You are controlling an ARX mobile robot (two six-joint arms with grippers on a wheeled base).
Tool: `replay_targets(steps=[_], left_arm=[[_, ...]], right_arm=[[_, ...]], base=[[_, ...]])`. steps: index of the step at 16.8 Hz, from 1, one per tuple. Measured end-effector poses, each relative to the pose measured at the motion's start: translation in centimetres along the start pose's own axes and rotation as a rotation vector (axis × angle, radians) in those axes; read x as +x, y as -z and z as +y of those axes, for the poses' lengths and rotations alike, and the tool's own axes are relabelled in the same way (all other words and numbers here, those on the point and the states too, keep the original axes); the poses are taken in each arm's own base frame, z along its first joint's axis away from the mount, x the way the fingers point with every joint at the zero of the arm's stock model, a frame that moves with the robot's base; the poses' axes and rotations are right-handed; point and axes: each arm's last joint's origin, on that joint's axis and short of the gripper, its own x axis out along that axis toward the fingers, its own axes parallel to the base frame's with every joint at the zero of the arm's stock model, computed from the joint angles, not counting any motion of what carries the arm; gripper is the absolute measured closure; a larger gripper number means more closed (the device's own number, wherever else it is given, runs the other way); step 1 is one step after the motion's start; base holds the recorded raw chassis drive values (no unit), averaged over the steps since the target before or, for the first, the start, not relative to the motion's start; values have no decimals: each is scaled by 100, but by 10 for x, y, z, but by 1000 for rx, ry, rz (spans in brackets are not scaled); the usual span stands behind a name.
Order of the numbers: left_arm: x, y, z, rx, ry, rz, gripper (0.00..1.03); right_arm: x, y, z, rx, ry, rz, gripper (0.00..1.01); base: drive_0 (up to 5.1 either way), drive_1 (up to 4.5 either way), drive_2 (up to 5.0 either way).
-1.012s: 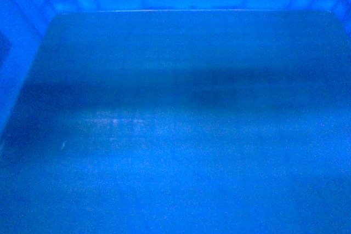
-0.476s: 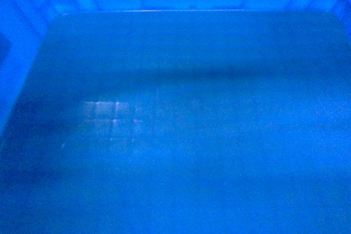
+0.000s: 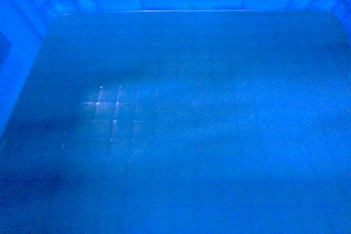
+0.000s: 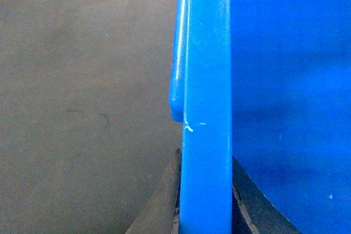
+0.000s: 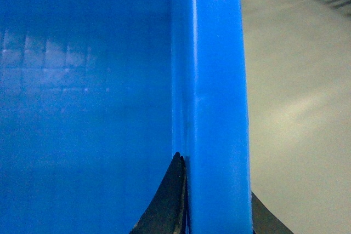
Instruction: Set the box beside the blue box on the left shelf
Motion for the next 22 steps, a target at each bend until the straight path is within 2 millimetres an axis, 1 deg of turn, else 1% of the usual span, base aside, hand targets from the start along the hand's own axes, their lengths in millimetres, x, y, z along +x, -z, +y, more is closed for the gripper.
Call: replay_targets(steps=[22], left_arm=[[0, 0, 0, 0, 0, 0, 93]], right_arm=[[0, 0, 0, 0, 1, -1, 92]], base=[[-156, -156, -156]])
